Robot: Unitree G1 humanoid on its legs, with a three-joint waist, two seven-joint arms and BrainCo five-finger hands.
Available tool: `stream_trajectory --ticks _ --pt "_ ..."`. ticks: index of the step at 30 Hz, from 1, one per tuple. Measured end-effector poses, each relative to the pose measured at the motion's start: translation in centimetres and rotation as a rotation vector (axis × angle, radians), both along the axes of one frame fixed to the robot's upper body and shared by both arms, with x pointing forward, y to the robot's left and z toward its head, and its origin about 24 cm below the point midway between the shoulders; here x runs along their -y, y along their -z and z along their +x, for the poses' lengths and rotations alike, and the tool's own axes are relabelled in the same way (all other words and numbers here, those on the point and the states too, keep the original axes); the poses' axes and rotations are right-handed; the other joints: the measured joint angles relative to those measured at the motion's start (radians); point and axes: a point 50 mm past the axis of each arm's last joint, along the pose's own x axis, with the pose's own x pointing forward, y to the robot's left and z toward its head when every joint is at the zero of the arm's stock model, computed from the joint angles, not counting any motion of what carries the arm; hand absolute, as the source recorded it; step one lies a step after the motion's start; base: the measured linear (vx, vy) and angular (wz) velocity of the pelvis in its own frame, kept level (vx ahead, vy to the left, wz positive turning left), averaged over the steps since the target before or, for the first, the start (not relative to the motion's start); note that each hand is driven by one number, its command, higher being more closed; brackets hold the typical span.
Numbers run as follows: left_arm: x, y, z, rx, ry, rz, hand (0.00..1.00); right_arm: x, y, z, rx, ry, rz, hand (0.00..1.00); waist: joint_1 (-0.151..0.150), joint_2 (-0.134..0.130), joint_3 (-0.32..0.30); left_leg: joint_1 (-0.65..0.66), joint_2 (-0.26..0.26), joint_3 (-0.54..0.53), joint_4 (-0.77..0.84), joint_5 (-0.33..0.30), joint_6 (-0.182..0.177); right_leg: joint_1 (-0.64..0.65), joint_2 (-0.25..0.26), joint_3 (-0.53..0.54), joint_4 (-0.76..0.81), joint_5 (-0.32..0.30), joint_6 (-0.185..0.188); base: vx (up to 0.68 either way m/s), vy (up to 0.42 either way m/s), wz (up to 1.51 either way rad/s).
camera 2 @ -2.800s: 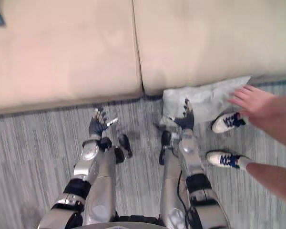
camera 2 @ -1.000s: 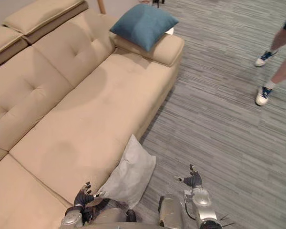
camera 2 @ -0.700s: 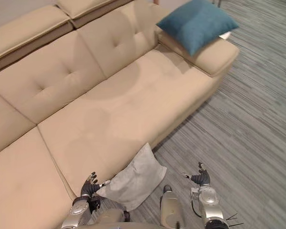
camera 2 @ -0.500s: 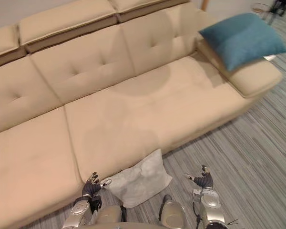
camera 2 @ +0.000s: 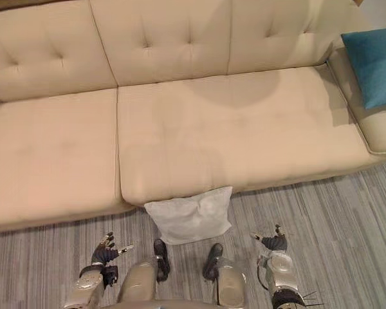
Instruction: Pick up cushions and gather them together orderly.
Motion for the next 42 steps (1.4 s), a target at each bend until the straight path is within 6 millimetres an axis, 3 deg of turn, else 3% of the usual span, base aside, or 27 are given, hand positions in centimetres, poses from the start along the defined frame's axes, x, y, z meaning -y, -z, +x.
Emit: stream_trajectory --ticks 1,2,3,4,8,10,11,12,14,15,16,20,24,25,29,34,37,42 --pt "-0.4 -0.3 0.4 0.010 0.003 0.013 0.00 0.2 -0.1 -0.1 0.003 0.004 -0.004 0.00 0.000 0.002 0.011 -0.025 0.003 -0.016 0.037 -0.030 -0.002 -0.021 0.004 0.069 0.040 -0.017 0.011 -0.32 0.021 0.62" --pt "-0.8 -1.1 1.7 0.050 0.011 0.033 0.00 0.5 0.0 -0.4 -0.004 0.015 -0.013 0.00 -0.002 -0.006 0.023 -0.077 -0.011 -0.029 0.099 -0.049 0.003 -0.051 0.001 0.160 0.070 -0.077 0.036 -0.22 -0.022 0.69" --pt "-0.9 -1.5 2.4 0.073 0.014 0.038 0.00 0.5 0.0 -0.5 -0.008 0.021 -0.016 0.00 -0.001 -0.019 0.027 -0.095 -0.013 -0.023 0.117 -0.050 0.004 -0.056 -0.004 0.170 0.069 -0.104 0.050 -0.24 -0.044 0.76" --pt "-0.9 -2.3 3.6 0.118 0.008 0.046 0.00 0.7 -0.1 -0.5 -0.009 0.034 -0.023 0.00 0.004 -0.012 0.050 -0.144 -0.007 -0.025 0.157 -0.051 0.006 -0.076 -0.008 0.172 0.067 -0.143 0.073 -0.24 -0.027 0.42" --pt "-0.2 -4.3 7.1 0.220 0.028 0.043 0.00 0.3 -2.2 3.4 0.090 0.014 -0.029 0.00 0.002 0.014 0.107 -0.338 0.015 -0.016 0.205 -0.051 0.005 -0.269 -0.004 0.173 0.143 -0.144 0.071 -0.23 -0.017 0.27" --pt "0.2 -6.2 9.5 0.296 0.043 0.046 0.00 -0.3 -4.1 6.0 0.170 -0.020 -0.042 0.00 0.013 0.017 0.140 -0.423 0.074 0.007 0.306 -0.059 0.020 -0.381 -0.001 0.166 0.206 -0.140 0.065 -0.17 0.017 0.02" --pt "0.7 -7.7 11.3 0.356 0.049 0.050 0.00 -0.7 -5.8 7.9 0.238 -0.049 -0.060 0.00 0.003 0.009 0.162 -0.497 0.074 0.000 0.355 -0.059 0.031 -0.452 -0.006 0.172 0.267 -0.144 0.056 -0.10 -0.022 -0.02" --pt "1.0 -8.3 12.1 0.379 0.055 0.047 0.00 -0.8 -6.4 8.6 0.260 -0.058 -0.071 0.00 0.003 0.010 0.169 -0.524 0.076 -0.002 0.369 -0.056 0.030 -0.479 -0.008 0.172 0.284 -0.146 0.052 -0.10 -0.032 0.17" --pt "2.7 -12.9 16.2 0.546 0.094 0.036 0.00 -1.7 -10.9 12.6 0.411 -0.103 -0.109 0.00 0.002 0.010 0.209 -0.680 0.081 -0.013 0.435 -0.053 0.041 -0.639 -0.018 0.178 0.370 -0.150 0.048 -0.09 -0.003 0.03" --pt "3.0 -14.0 16.9 0.579 0.102 0.037 0.00 -2.0 -11.9 13.4 0.444 -0.117 -0.116 0.00 0.002 0.010 0.223 -0.705 0.081 -0.014 0.443 -0.051 0.044 -0.667 -0.020 0.179 0.384 -0.151 0.047 -0.08 -0.010 0.00" --pt "3.9 -16.2 18.3 0.653 0.118 0.036 0.00 -2.9 -14.6 15.2 0.531 -0.149 -0.128 0.00 0.002 0.012 0.238 -0.767 0.083 -0.016 0.463 -0.047 0.049 -0.735 -0.020 0.184 0.413 -0.151 0.046 -0.07 -0.022 -0.02" --pt "6.9 -21.4 20.9 0.816 0.169 -0.006 0.00 -6.2 -21.5 18.8 0.746 -0.226 -0.144 0.00 0.004 0.015 0.244 -0.929 0.101 -0.024 0.540 -0.032 0.072 -0.906 -0.031 0.190 0.511 -0.160 0.036 -0.03 -0.043 -0.01" --pt "9.2 -25.7 22.3 0.935 0.216 -0.016 0.00 -8.3 -25.9 20.3 0.864 -0.234 -0.133 0.00 0.002 0.016 0.245 -1.023 0.106 -0.035 0.586 -0.032 0.072 -1.007 -0.035 0.196 0.579 -0.182 0.033 -0.02 -0.056 0.05" --pt "9.6 -27.0 22.6 0.967 0.220 -0.033 1.00 -8.9 -26.7 20.6 0.888 -0.238 -0.122 1.00 -0.001 0.016 0.245 -1.055 0.113 -0.038 0.603 -0.033 0.073 -1.040 -0.034 0.196 0.598 -0.187 0.031 -0.06 -0.049 -0.03" --pt "11.0 -30.8 23.3 1.065 0.206 -0.072 1.00 -10.3 -29.9 21.1 0.975 -0.219 -0.125 1.00 -0.005 0.017 0.245 -1.153 0.125 -0.047 0.640 -0.038 0.067 -1.143 -0.031 0.198 0.645 -0.189 0.028 -0.06 -0.016 -0.03" --pt "11.3 -32.3 22.9 1.125 0.182 -0.094 1.00 -11.0 -31.5 20.6 1.048 -0.201 -0.126 1.00 -0.012 0.017 0.245 -1.194 0.140 -0.055 0.671 -0.038 0.068 -1.183 -0.020 0.201 0.674 -0.189 0.026 -0.04 0.010 -0.05" --pt "11.4 -32.4 22.2 1.154 0.191 -0.078 1.00 -11.4 -31.3 19.8 1.080 -0.223 -0.127 1.00 -0.025 0.017 0.245 -1.188 0.150 -0.058 0.680 -0.034 0.074 -1.175 -0.012 0.197 0.678 -0.187 0.022 -0.03 0.015 -0.07" --pt "11.6 -30.5 20.4 1.158 0.221 -0.099 1.00 -12.1 -28.2 18.0 1.057 -0.257 -0.069 1.00 -0.029 0.018 0.242 -1.048 0.154 -0.062 0.652 -0.035 0.065 -1.030 -0.001 0.189 0.643 -0.193 0.011 0.00 0.003 -0.01"
